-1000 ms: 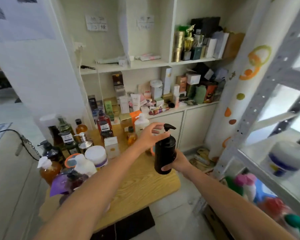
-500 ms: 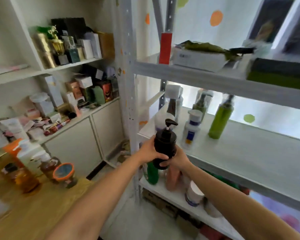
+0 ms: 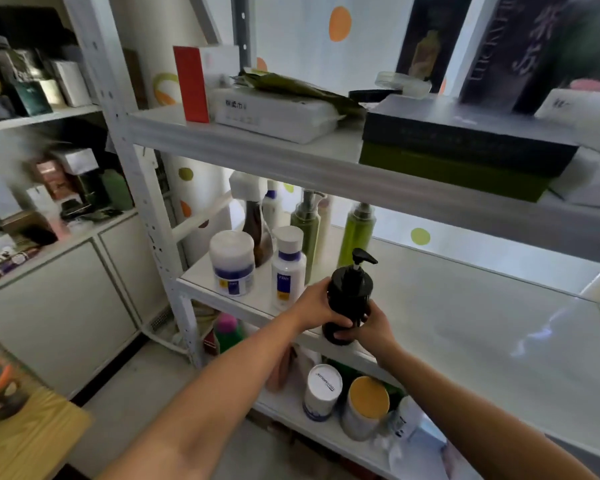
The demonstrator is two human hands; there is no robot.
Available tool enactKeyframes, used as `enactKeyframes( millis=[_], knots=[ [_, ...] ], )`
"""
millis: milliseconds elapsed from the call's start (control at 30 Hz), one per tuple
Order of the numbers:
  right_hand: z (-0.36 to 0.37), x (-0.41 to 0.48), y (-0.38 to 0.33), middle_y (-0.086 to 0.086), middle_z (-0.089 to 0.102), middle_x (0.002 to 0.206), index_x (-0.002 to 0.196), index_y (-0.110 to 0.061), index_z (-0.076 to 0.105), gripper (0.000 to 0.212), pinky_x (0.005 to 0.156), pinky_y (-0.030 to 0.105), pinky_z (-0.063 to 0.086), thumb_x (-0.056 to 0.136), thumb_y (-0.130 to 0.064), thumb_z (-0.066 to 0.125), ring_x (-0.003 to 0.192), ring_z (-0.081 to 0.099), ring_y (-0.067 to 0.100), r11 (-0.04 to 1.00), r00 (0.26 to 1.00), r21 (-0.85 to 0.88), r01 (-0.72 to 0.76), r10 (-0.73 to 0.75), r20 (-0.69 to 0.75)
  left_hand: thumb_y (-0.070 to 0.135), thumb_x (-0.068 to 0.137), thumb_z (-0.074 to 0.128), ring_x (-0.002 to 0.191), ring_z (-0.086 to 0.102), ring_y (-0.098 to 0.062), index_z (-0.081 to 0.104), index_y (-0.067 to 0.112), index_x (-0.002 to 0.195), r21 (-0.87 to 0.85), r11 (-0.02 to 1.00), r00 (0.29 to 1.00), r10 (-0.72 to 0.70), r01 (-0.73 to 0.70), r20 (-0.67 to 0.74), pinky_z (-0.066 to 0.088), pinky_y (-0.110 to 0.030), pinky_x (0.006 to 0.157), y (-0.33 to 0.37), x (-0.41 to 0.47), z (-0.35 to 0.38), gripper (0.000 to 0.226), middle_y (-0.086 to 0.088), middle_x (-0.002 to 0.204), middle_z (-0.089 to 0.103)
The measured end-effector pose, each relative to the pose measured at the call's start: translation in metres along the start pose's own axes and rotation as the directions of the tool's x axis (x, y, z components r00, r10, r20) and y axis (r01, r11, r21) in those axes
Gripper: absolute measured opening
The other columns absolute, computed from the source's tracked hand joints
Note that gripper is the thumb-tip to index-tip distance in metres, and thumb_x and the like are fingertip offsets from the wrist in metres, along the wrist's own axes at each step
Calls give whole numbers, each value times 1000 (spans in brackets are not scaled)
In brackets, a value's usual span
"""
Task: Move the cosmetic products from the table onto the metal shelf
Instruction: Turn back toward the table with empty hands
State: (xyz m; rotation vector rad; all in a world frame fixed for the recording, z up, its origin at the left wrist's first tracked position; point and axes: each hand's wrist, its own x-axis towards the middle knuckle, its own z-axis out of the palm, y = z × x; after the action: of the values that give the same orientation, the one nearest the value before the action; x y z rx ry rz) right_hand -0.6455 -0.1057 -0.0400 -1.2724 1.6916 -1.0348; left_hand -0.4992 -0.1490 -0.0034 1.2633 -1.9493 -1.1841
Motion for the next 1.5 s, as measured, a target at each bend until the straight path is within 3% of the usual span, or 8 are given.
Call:
enactKeyframes(
  millis=[100,233,667,933,1033,1167,1333,1500],
  knots=[
    [-6,15,0,3,63,107,118,-10,54,68,68,20,46,58,0,85,94,57,20,1000,1000,-19,-7,8,29,16,61,89,118,52,-18,45,14,130,-15,999,999,-30,30,-21,43,-31,100,-3,14,5,82,-3,125,57],
    [-6,32,-6,-1,61,99,115,-14,53,63,65,22,43,60,-5,85,88,56,18,999,998,-50,-5,7,54,10,68,85,118,46,-16,36,8,131,-24,997,997,-75,75,-33,38,-23,94,-6,28,3,80,-6,128,50],
    [-4,58,-13,1,61,104,119,-12,52,63,78,26,42,64,-2,81,95,55,18,999,999,-42,-20,21,26,10,75,79,120,53,-26,49,6,127,105,982,975,-138,157,-173,38,-24,91,7,48,8,60,-12,128,59],
    [-1,47,-9,10,58,127,135,-10,42,69,80,26,39,76,-18,76,115,55,29,971,1000,-240,-18,22,13,29,84,72,123,52,-28,42,6,135,248,951,980,-159,185,-120,41,-33,99,9,40,15,64,-13,133,54],
    [-6,27,4,11,43,142,142,-8,30,83,100,30,36,77,-33,75,131,41,26,886,997,-458,73,-50,62,34,83,72,128,47,-27,32,12,142,318,941,994,-108,111,-28,39,-35,104,-2,21,15,75,-10,140,48],
    [1,-5,25,7,-2,160,151,-10,-4,105,119,31,3,82,-59,59,147,-2,20,653,967,-716,247,-124,221,46,84,67,141,30,-26,10,16,153,537,844,994,-74,20,79,30,-40,112,-25,-18,3,94,-8,157,25],
    [48,-33,20,6,-15,158,150,-14,-13,111,121,35,3,79,-67,55,146,-11,20,593,946,-738,323,-173,276,53,87,58,147,15,-26,0,15,154,780,621,994,2,-84,105,15,-38,119,-72,-80,-33,96,-9,161,11],
    [134,-63,-18,1,-14,158,149,-19,-15,114,120,40,-1,77,-59,63,146,-10,19,605,857,-632,483,-181,482,59,85,56,148,-9,-21,-12,13,152,803,558,978,-138,207,-156,-12,-34,113,-117,-160,-89,106,-4,160,-14]
  ],
)
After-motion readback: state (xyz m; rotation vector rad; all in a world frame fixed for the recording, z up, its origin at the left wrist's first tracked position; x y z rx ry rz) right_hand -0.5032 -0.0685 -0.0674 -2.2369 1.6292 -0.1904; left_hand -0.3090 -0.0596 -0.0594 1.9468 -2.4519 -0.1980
